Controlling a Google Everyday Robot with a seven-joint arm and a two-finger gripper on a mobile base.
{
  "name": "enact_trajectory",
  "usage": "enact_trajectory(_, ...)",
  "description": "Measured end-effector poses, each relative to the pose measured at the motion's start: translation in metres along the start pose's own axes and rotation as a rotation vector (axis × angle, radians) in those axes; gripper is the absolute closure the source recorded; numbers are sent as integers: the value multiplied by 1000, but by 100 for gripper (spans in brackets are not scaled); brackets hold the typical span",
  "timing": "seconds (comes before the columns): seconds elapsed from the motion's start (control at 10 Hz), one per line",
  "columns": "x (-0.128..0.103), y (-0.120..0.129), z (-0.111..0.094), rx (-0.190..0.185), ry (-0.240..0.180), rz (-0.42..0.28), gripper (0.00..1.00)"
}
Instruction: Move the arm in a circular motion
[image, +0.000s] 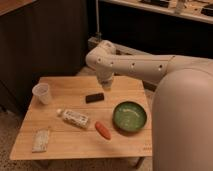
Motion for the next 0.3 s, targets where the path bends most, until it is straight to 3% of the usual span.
enact_trajectory(0.2,11,12,0,-3,6,3,69)
enact_trajectory(0.3,6,22,-3,-5,4,6,82)
